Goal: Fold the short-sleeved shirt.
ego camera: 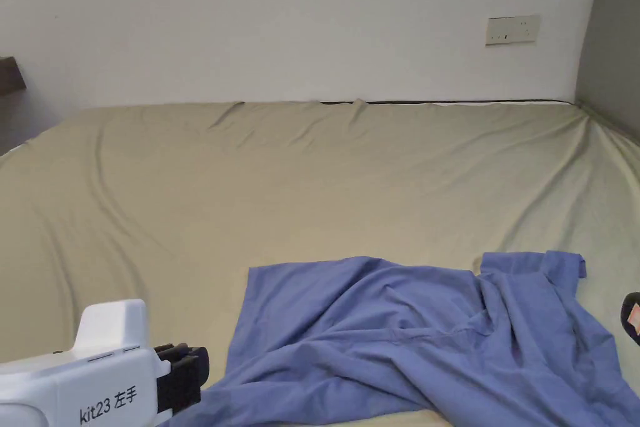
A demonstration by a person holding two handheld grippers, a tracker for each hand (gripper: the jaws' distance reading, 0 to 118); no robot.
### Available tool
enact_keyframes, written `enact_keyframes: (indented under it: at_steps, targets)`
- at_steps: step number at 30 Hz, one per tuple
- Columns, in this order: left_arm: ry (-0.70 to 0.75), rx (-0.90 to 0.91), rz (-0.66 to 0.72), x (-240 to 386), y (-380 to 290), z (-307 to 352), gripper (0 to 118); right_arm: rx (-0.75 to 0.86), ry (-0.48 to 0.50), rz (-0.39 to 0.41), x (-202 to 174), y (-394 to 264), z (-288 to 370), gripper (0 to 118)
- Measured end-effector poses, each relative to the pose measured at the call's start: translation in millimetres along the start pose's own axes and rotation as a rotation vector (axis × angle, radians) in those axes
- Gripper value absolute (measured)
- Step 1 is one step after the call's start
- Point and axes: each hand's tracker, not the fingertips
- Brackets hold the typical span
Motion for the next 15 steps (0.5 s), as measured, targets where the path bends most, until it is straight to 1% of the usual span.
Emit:
enact_keyframes:
  at_steps: [1, 2, 3, 4, 5, 6, 7, 10, 13, 15]
  targets:
    - [0.033, -0.029, 0.021, -6, -2, -8, 26, -0.01, 0.013, -0.02, 0, 1, -4, 0]
    - [0.062, -0.047, 0.026, -10, -4, -15, 26, -0.009, 0.028, -0.035, 0, -1, -5, 0]
    - [0.079, -0.066, 0.029, -14, -6, -23, 37, -0.011, 0.046, -0.052, 0, -2, -8, 0]
    - [0.096, -0.084, 0.038, -19, -9, -34, 61, -0.02, 0.054, -0.065, 1, -3, -12, 0]
    - [0.109, -0.103, 0.044, -23, -13, -45, 98, -0.026, 0.06, -0.069, 1, -3, -14, 0]
    - [0.135, -0.127, 0.056, -28, -20, -56, 118, -0.034, 0.062, -0.068, 1, -5, -17, 0]
    - [0.122, -0.119, 0.08, -30, -18, -62, 111, -0.042, 0.061, -0.066, 0, -5, -19, 0]
    - [0.171, -0.236, 0.096, -47, -25, -95, 110, -0.063, 0.053, -0.058, -1, -6, -28, 0]
    - [0.201, -0.265, 0.092, -53, -31, -116, 110, -0.079, 0.044, -0.056, -1, -6, -37, 0]
    - [0.167, -0.285, 0.099, -53, -33, -122, 110, -0.094, 0.044, -0.063, 0, -6, -42, 0]
